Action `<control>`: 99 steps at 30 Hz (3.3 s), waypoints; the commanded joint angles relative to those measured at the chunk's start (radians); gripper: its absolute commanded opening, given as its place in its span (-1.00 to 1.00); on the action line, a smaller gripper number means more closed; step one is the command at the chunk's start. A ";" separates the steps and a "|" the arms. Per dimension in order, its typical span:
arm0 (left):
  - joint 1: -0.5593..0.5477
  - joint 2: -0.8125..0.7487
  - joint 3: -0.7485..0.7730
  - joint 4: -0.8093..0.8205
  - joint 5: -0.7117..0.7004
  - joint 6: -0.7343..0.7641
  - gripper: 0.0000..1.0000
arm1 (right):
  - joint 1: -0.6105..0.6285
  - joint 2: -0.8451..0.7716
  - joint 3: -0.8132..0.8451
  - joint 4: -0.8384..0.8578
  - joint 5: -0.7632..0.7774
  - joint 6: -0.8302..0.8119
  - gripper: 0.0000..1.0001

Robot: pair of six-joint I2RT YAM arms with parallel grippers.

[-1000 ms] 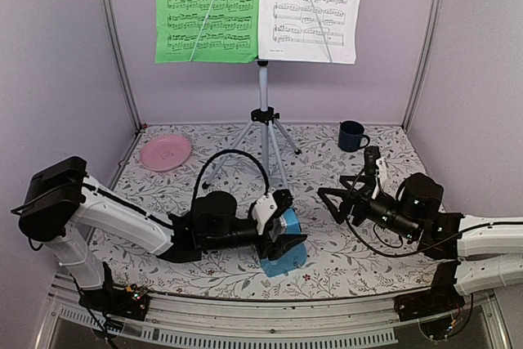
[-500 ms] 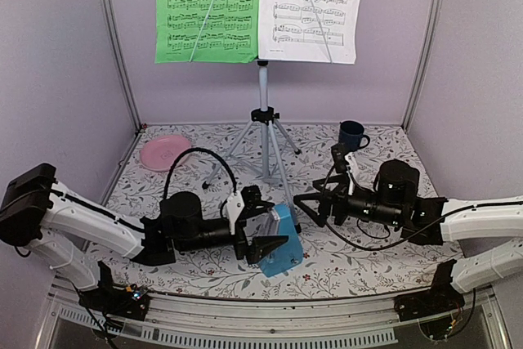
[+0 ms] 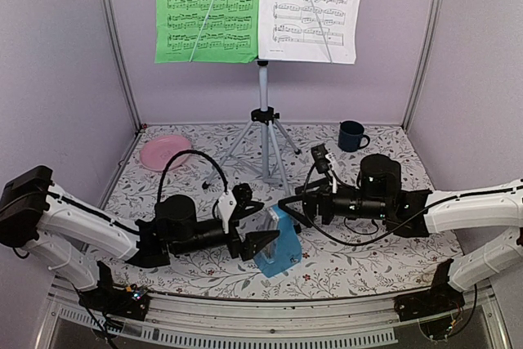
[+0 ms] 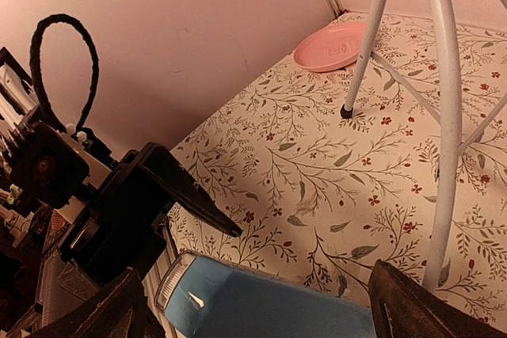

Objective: Set up the instrument practice props

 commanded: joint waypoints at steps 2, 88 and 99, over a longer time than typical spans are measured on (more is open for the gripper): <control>0.005 -0.039 0.002 -0.045 -0.057 -0.010 0.53 | -0.004 0.038 0.020 0.031 -0.035 0.017 1.00; -0.022 0.118 -0.105 0.274 0.056 0.162 -0.44 | -0.078 0.231 -0.076 -0.115 -0.247 0.174 0.78; -0.021 0.136 -0.131 0.339 0.049 0.199 -0.45 | -0.167 0.269 -0.138 -0.058 -0.302 0.255 0.55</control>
